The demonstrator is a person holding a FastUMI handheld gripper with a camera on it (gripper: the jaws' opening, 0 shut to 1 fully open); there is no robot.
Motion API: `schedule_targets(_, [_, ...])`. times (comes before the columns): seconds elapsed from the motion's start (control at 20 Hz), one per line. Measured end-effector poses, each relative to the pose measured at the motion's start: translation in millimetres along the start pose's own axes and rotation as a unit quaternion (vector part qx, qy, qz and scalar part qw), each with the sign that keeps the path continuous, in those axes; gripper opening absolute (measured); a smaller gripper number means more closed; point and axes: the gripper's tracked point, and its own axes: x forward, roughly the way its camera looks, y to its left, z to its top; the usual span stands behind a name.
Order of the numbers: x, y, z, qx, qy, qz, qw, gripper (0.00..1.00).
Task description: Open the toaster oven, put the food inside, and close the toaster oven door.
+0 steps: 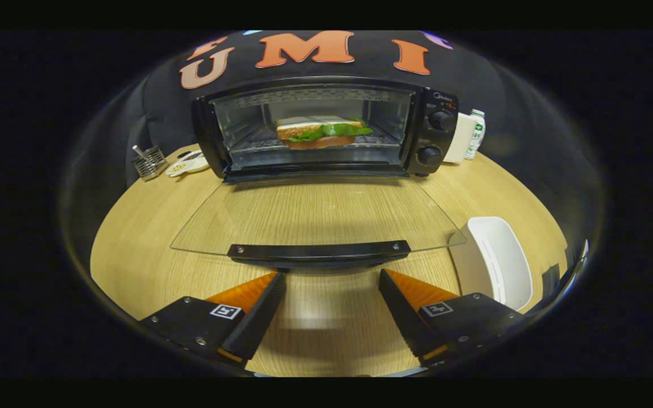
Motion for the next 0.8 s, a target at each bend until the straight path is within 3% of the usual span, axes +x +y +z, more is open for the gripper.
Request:
schedule_targets(0.35, [-27,3,63,0.028,-0.051,0.019,0.998,0.99])
schedule_targets(0.8, [-25,-3,131,0.053,-0.096,0.016,0.994,0.99])
